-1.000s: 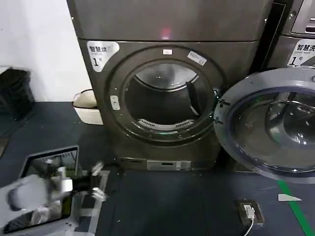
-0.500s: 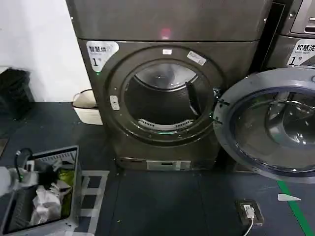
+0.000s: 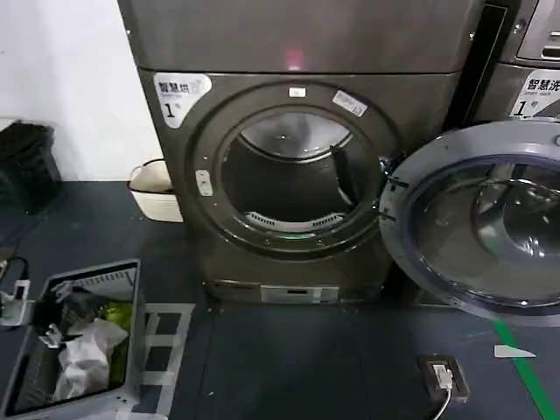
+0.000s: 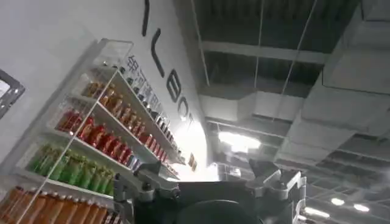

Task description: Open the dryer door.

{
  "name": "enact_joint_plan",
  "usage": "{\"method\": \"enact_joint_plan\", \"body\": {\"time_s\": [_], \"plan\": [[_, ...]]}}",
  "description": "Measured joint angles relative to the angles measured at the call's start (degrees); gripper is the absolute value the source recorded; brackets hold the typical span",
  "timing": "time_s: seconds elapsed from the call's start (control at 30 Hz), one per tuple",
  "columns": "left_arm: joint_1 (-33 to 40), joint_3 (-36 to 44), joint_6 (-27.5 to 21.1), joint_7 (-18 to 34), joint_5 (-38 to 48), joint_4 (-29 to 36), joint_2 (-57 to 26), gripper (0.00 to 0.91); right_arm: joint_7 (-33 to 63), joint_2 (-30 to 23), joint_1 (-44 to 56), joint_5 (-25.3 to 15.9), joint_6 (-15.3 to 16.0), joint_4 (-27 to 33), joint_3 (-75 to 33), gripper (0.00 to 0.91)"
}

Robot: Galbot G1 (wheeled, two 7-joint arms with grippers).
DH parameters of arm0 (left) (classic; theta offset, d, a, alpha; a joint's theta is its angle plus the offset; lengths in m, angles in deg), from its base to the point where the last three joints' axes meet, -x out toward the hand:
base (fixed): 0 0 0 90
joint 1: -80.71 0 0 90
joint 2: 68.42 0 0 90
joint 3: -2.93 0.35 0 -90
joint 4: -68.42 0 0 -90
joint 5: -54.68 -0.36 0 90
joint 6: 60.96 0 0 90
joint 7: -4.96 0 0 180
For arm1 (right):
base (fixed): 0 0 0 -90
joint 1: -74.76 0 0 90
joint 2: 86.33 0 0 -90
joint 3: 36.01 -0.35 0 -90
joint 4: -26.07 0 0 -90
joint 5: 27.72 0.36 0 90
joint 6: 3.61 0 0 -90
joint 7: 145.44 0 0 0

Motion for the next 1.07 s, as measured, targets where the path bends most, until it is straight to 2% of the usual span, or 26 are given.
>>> {"method": "enact_joint_plan", "body": {"time_s": [0.57,1.07], "plan": [[0.0,-0.6,2.3,-3.6,-5.2,-2.2,-0.3,0.907,-0.3,-0.5,0.2,0.1,-0.1,-0.4,-0.2,0.907],[-0.1,-1.1,4.3,-6.2,-6.1,-2.9,-0.5,0.907,-0.8,-0.8,0.5,0.1,-0.1,-0.5,-0.7,0.907]]}}
